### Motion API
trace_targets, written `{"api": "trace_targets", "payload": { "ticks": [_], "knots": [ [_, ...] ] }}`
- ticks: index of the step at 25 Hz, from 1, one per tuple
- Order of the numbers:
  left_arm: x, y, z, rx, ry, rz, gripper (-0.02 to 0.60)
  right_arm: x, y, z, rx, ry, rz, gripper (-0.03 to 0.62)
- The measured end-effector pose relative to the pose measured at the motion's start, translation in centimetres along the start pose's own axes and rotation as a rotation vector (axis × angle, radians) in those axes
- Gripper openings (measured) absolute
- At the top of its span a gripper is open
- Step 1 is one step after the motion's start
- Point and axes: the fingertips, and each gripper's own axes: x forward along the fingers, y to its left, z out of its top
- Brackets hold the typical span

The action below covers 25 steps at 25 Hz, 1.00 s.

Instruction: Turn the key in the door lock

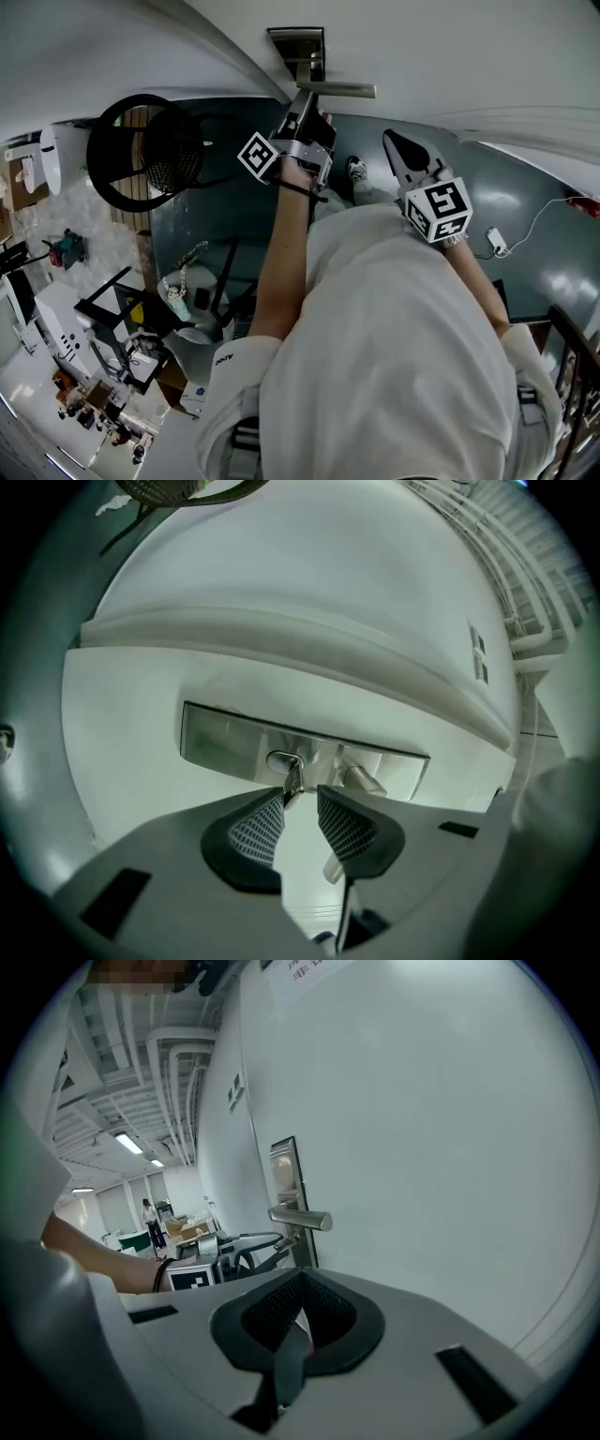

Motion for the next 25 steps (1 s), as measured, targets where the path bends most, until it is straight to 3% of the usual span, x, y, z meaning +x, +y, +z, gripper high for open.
{"api": "trace_targets", "payload": {
  "ticks": [10,14,16,20,25],
  "knots": [
    [-4.3,-1.1,0.1,0.022,-0.083,-0.012,0.092,2.8,2.9,1.2,-0.056,0.009,0.176,-0.008],
    [-7.5,-2.3,1.3,0.076,-0.175,-0.021,0.013,3.8,4.4,1.5,-0.067,0.008,0.252,-0.008],
    [-9.1,-2.9,1.6,0.103,-0.211,-0.018,0.009,4.3,5.2,1.7,-0.083,0.005,0.293,-0.008],
    [-12.2,-4.3,0.9,0.205,-0.247,0.019,0.009,5.1,7.9,1.7,-0.118,0.001,0.407,-0.008],
    [-15.5,-6.5,-1.5,0.465,-0.243,0.121,0.009,4.7,12.0,2.7,-0.168,-0.033,0.596,-0.008]
  ]
}}
